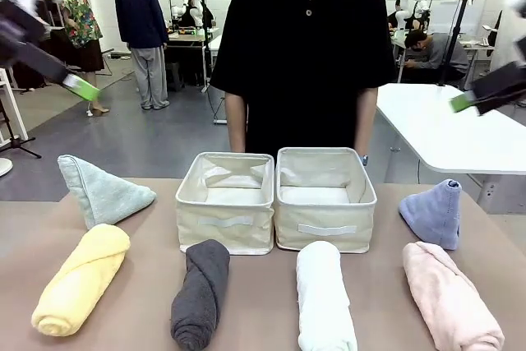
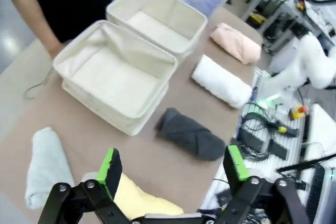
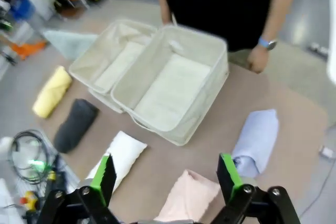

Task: Sort the towels based on their folding style.
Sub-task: Pick up one triangle-folded towel and place it in the left Fabric basket.

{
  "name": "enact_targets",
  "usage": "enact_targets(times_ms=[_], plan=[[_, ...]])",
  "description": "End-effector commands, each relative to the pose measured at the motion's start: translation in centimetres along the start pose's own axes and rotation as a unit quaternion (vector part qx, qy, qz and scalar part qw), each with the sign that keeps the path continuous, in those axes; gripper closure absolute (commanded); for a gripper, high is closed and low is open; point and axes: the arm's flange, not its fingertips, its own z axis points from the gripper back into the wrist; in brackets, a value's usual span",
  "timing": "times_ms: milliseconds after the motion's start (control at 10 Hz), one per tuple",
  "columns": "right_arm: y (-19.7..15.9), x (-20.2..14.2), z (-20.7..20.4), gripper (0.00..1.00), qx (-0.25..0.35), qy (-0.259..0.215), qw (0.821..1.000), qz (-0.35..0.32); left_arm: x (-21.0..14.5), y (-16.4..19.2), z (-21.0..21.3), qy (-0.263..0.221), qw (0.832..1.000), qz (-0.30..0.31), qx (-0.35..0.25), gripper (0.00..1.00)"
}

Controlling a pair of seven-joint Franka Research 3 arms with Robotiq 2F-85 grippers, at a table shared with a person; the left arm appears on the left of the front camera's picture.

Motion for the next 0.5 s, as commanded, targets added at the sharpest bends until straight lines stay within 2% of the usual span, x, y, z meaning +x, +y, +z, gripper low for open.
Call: enact_targets(times_ms=[0,200,400], plan=[[-3.8,-0.7,3.9,0.00,0.049,-0.024,0.998,-0.014,-0.4,3.2,4.8,-0.011,1.000,-0.005,0.005,0.00],[-6.6,-3.3,8.2,0.00,0.067,-0.047,0.996,0.017,-3.5,5.0,9.9,-0.017,0.998,-0.033,0.046,0.00],[-8.3,-5.2,11.3,0.00,0.092,-0.031,0.994,0.054,-6.5,5.9,13.0,-0.010,0.995,-0.066,0.072,0.00]])
